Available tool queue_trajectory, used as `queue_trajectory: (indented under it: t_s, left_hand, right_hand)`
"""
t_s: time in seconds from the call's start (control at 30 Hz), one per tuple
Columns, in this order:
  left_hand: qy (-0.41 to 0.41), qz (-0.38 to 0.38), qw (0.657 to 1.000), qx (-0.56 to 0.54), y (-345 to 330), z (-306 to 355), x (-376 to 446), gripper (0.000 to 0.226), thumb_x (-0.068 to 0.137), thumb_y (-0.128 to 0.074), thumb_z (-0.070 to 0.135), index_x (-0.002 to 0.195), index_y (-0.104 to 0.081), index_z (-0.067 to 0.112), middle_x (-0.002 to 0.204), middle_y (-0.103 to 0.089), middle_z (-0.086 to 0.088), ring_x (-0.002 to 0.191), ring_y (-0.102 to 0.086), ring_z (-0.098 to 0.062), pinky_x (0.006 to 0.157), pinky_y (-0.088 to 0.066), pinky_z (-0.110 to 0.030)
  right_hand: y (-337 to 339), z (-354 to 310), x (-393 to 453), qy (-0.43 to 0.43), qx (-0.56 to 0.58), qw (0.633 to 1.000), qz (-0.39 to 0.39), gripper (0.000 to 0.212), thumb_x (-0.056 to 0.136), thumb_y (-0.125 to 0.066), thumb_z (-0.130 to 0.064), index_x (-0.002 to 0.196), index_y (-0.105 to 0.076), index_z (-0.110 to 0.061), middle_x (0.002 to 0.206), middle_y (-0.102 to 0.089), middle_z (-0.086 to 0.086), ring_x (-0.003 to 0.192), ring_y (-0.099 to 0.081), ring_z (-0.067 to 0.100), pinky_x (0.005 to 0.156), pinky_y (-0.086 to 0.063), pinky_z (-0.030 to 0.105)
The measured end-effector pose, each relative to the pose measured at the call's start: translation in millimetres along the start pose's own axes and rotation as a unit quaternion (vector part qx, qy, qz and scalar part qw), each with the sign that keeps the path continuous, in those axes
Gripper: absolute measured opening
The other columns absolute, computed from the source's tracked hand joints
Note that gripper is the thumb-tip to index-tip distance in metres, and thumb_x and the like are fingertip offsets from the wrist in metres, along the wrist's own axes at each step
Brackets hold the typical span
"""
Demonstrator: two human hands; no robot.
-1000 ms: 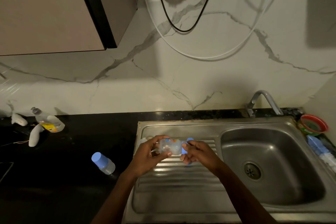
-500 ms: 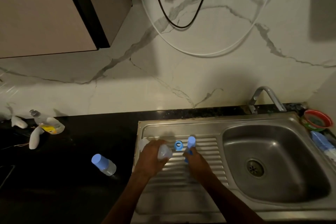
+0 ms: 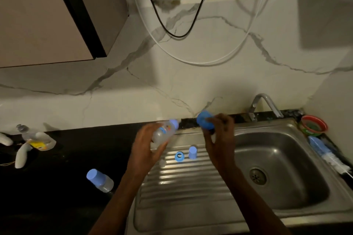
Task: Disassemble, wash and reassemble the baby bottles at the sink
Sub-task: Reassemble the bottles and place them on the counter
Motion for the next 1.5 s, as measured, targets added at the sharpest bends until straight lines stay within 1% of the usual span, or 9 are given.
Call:
queue_trajectory:
  t_s: [0.07, 0.13, 0.27, 0.4, 0.5, 0.6, 0.7, 0.93, 1.5]
  left_hand:
    - [0.049, -0.197, 0.974, 0.099, -54.0, -30.5, -20.6, 0.039, 0.093, -0.072, 0.031, 0.13, -0.063, 0.019, 0.128, -0.064, -0.002, 0.117, -0.062, -0.022, 0.099, -0.048, -0.031]
    - [0.049, -0.231, 0.962, 0.14, -72.9, -45.9, -34.4, 0.048, 0.092, -0.07, 0.038, 0.136, -0.057, 0.024, 0.134, -0.06, 0.001, 0.122, -0.057, -0.021, 0.104, -0.044, -0.031]
    - [-0.052, -0.073, 0.995, 0.048, -30.3, 2.8, -2.3, 0.049, 0.092, -0.074, 0.027, 0.137, -0.055, 0.023, 0.136, -0.056, 0.007, 0.124, -0.051, -0.009, 0.105, -0.041, -0.026]
    - [-0.105, 0.09, 0.99, -0.03, 20.1, 47.6, 11.3, 0.06, 0.086, -0.081, 0.01, 0.138, -0.053, 0.018, 0.139, -0.055, -0.002, 0.131, -0.053, -0.019, 0.109, -0.041, -0.028]
    - [-0.009, -0.06, 0.998, -0.033, -17.9, -7.9, -6.5, 0.047, 0.092, -0.073, 0.038, 0.133, -0.055, 0.024, 0.135, -0.058, -0.002, 0.126, -0.056, -0.02, 0.106, -0.047, -0.044]
    - [0.137, -0.166, 0.975, -0.059, -51.8, -75.4, -48.8, 0.06, 0.082, -0.065, 0.067, 0.126, -0.058, 0.027, 0.128, -0.065, 0.0, 0.118, -0.062, -0.016, 0.101, -0.05, -0.05]
    - [0.187, -0.11, 0.967, -0.137, -48.9, -81.8, -66.6, 0.052, 0.085, -0.076, 0.051, 0.13, -0.061, 0.03, 0.121, -0.068, 0.019, 0.111, -0.066, -0.005, 0.094, -0.058, -0.038]
    - [0.224, -0.173, 0.93, -0.234, -66.9, -63.8, -70.1, 0.051, 0.095, -0.069, 0.03, 0.143, -0.052, 0.032, 0.135, -0.064, 0.012, 0.124, -0.061, -0.01, 0.101, -0.053, -0.03]
    - [0.202, -0.164, 0.93, -0.259, -73.0, -49.0, -61.3, 0.042, 0.095, -0.07, 0.03, 0.136, -0.059, 0.03, 0.125, -0.067, 0.011, 0.12, -0.064, -0.017, 0.1, -0.056, -0.041]
  right_hand:
    - [-62.8, 58.2, -53.1, -0.124, -0.088, 0.94, -0.306, 0.034, 0.091, -0.068, -0.011, 0.125, -0.061, -0.013, 0.113, -0.048, -0.001, 0.115, -0.055, 0.015, 0.081, -0.039, 0.015]
    - [-80.3, 87.6, -91.7, -0.167, -0.128, 0.883, -0.419, 0.034, 0.09, -0.067, -0.012, 0.123, -0.061, -0.018, 0.105, -0.039, -0.008, 0.114, -0.056, 0.021, 0.074, -0.031, 0.016]
    - [-27.8, 38.4, -25.9, -0.072, -0.026, 0.989, -0.13, 0.034, 0.088, -0.072, -0.007, 0.118, -0.063, -0.018, 0.117, -0.048, 0.0, 0.102, -0.052, 0.005, 0.083, -0.05, 0.022]
    - [57.8, -32.5, 21.4, 0.054, 0.025, 0.982, 0.178, 0.029, 0.088, -0.07, -0.003, 0.115, -0.064, 0.006, 0.125, -0.049, 0.027, 0.123, -0.045, -0.001, 0.096, -0.043, 0.008]
    - [-1.8, 22.6, 3.2, -0.048, -0.03, 0.996, -0.066, 0.035, 0.087, -0.075, -0.013, 0.118, -0.061, -0.019, 0.126, -0.05, 0.018, 0.111, -0.056, 0.013, 0.083, -0.043, 0.009]
    - [-66.5, 99.2, -76.2, -0.184, -0.038, 0.921, -0.341, 0.032, 0.067, -0.067, -0.039, 0.095, -0.054, -0.045, 0.101, -0.064, 0.003, 0.09, -0.066, 0.024, 0.074, -0.053, 0.032]
    - [-65.8, 117.8, -104.8, -0.241, 0.068, 0.925, -0.286, 0.033, 0.082, -0.079, -0.021, 0.103, -0.059, -0.034, 0.094, -0.068, -0.009, 0.082, -0.07, 0.016, 0.077, -0.059, 0.047]
    - [-60.4, 88.3, -98.1, -0.289, 0.284, 0.88, -0.248, 0.029, 0.094, -0.069, -0.008, 0.121, -0.057, -0.009, 0.119, -0.066, -0.001, 0.099, -0.072, 0.03, 0.082, -0.06, 0.036]
    - [-51.2, 62.6, -87.4, -0.238, 0.287, 0.895, -0.243, 0.033, 0.091, -0.075, -0.012, 0.121, -0.062, -0.014, 0.116, -0.07, 0.002, 0.102, -0.072, 0.024, 0.088, -0.06, 0.049]
Point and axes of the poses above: each hand's wrist, its own x-axis towards the middle knuckle, its own y-axis out of the back of the hand, z = x × y, the point moved 9 cm from there along x, towards the middle knuckle
